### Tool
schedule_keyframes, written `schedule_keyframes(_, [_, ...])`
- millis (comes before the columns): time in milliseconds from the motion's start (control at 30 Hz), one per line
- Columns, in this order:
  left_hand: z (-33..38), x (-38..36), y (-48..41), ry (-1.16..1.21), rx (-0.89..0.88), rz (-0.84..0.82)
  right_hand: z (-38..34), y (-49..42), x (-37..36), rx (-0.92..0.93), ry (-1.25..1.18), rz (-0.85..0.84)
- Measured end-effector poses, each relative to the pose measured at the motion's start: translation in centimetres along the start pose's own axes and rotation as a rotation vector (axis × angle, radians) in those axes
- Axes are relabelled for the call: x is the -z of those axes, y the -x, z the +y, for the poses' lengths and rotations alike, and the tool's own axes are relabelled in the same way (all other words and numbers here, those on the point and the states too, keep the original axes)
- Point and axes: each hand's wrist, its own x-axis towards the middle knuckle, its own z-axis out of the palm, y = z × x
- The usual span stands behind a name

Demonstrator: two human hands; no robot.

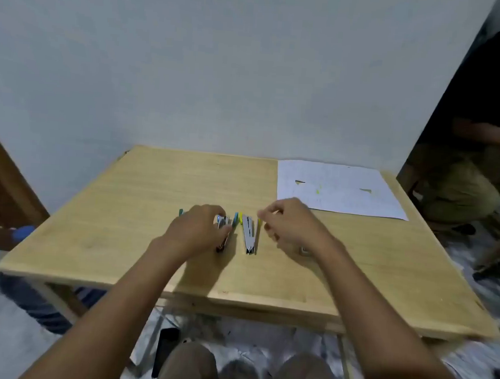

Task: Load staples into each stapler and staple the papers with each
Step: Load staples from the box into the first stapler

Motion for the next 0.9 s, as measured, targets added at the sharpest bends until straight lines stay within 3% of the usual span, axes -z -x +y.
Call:
schedule_keyframes(133, [0.4, -1.2, 2.1, 0.013, -0.008, 0.043, 0.4, -0.1, -3.4, -0.081, 0.159, 0.137])
schedule_keyframes(333, [1.6, -1.6, 3.0, 0.041, -0.016, 0.176, 0.8, -0.6, -4.6, -0.109, 0.187, 0.231])
schedule_keyframes(433, [3.6, -1.2, 3.5, 0.247, 0.023, 0.244, 0.7, 0.7, -4.0, -0.042, 0.087, 0.288])
schedule_keyframes(567, [6.0, -0.9, 4.2, 0.511, 0.07, 0.192, 0.7, 3.8, -3.9, 0.079, -0.03, 0.346])
schedule_keyframes(900, [8.3, -1.5, 7.0, 0.586, -0.098, 0.34, 1.6, 6.0, -4.2, 0.231, -0.126, 0.547])
